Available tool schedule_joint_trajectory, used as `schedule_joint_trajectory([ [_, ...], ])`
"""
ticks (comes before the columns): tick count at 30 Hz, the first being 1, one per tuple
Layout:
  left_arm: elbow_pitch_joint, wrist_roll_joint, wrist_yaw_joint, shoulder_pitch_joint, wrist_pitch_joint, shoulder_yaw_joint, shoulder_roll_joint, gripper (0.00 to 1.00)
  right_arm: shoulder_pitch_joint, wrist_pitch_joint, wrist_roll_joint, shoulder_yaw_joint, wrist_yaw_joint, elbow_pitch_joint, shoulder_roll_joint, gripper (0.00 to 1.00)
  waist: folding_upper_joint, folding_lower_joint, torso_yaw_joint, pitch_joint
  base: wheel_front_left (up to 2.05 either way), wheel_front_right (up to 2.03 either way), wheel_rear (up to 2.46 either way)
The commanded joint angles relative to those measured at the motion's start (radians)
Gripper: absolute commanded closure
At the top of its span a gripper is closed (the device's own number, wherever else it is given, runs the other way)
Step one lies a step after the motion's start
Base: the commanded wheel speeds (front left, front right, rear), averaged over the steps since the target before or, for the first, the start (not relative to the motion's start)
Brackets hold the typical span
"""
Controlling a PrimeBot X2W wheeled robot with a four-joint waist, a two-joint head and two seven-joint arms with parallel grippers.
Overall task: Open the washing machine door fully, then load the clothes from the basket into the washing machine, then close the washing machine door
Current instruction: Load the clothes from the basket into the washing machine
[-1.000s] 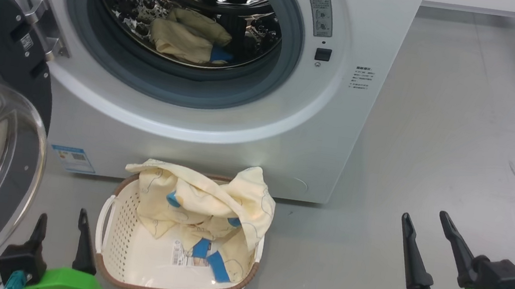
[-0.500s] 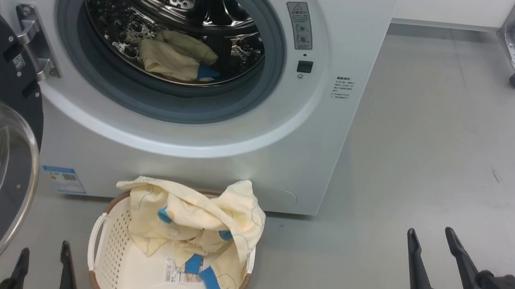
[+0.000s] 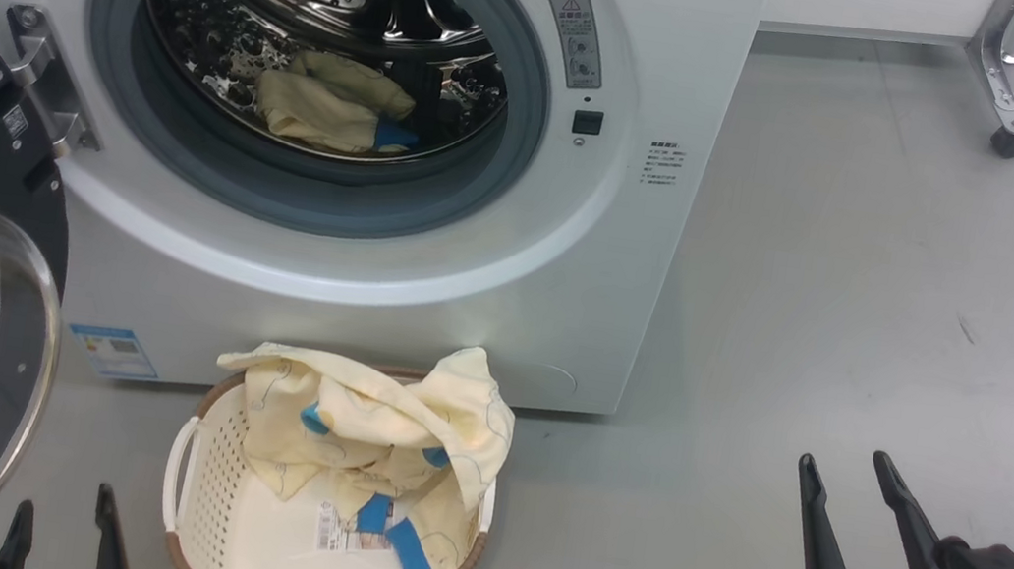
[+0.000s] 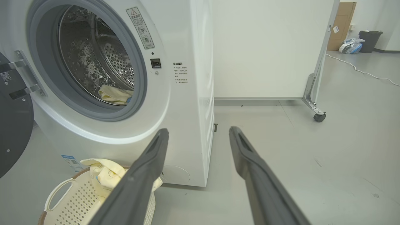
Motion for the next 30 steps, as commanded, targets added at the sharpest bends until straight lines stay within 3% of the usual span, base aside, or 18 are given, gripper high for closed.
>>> schedule_joint_trajectory([
  [1, -0.031, -0.003, -0.002, -0.023, -0.014, 0.042, 0.01, 0.0, -0.032, -0.007, -0.006, 0.021, 0.004, -0.036, -0.012, 0.0, 0.0, 0.0, 0.0, 0.002, 0.0, 0.0, 0.0],
  [13, 0.016, -0.003, -0.025, -0.037, -0.014, 0.018, 0.01, 0.0, -0.051, -0.007, -0.002, 0.037, 0.004, -0.04, -0.011, 0.0, 0.0, 0.0, -0.019, 0.041, 0.0, 0.0, 0.0],
  [22, 0.112, 0.027, -0.068, -0.135, -0.013, -0.008, 0.021, 0.0, -0.095, -0.007, 0.013, 0.062, 0.004, -0.037, -0.006, 0.0, 0.0, 0.0, -0.061, 0.118, 0.0, 0.0, 0.0],
  [30, 0.189, 0.012, -0.102, -0.234, 0.059, -0.036, 0.039, 0.0, -0.144, -0.007, 0.032, 0.088, 0.004, -0.033, -0.001, 0.0, 0.0, 0.0, -0.112, 0.198, 0.0, 0.0, 0.0],
])
